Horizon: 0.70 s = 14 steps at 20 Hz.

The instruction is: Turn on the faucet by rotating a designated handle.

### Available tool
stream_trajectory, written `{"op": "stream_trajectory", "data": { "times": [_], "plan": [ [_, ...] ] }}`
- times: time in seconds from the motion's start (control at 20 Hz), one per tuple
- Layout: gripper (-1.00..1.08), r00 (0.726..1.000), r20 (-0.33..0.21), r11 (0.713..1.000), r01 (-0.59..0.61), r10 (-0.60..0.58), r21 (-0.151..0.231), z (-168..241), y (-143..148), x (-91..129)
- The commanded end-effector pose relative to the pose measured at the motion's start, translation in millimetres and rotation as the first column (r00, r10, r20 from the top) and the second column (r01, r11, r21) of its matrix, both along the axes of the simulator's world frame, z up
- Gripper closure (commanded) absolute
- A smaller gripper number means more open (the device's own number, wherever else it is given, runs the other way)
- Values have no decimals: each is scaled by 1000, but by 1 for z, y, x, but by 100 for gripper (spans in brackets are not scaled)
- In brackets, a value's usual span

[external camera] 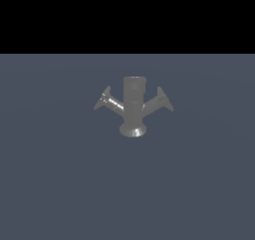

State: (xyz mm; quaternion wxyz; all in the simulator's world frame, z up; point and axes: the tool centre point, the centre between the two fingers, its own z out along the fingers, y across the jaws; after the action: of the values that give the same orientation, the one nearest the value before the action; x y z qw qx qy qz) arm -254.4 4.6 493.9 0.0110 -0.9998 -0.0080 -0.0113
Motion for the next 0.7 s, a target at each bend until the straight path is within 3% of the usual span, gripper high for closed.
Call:
{"op": "stream_trajectory", "data": {
  "times": [0.0,0.05,0.1,0.15,0.2,0.25,0.3,0.35,0.4,0.5,0.55,0.6,0.65],
  "plan": [
    [45,999,-46,999,-28,30,26,-16,0,3],
    [41,994,-108,1000,6,-4,21,-44,-3,5],
    [32,996,-92,999,-13,17,37,-47,17,12],
    [17,988,-146,995,66,-55,71,-74,0,16],
    [17,987,-150,995,72,-61,74,-76,-4,17],
    [14,987,-153,996,52,-40,78,-88,13,24],
    [8,975,-219,995,66,-50,68,-116,26,20],
    [26,970,-214,986,140,-118,92,-121,13,33],
    [39,970,-215,984,141,-114,112,-132,28,44],
    [25,958,-239,981,179,-159,67,-161,18,55],
    [30,956,-201,970,233,-215,72,-157,8,76],
    [51,965,-201,984,176,-166,30,-170,43,81],
    [68,967,-190,984,176,-169,20,-178,45,91]
  ]
}}
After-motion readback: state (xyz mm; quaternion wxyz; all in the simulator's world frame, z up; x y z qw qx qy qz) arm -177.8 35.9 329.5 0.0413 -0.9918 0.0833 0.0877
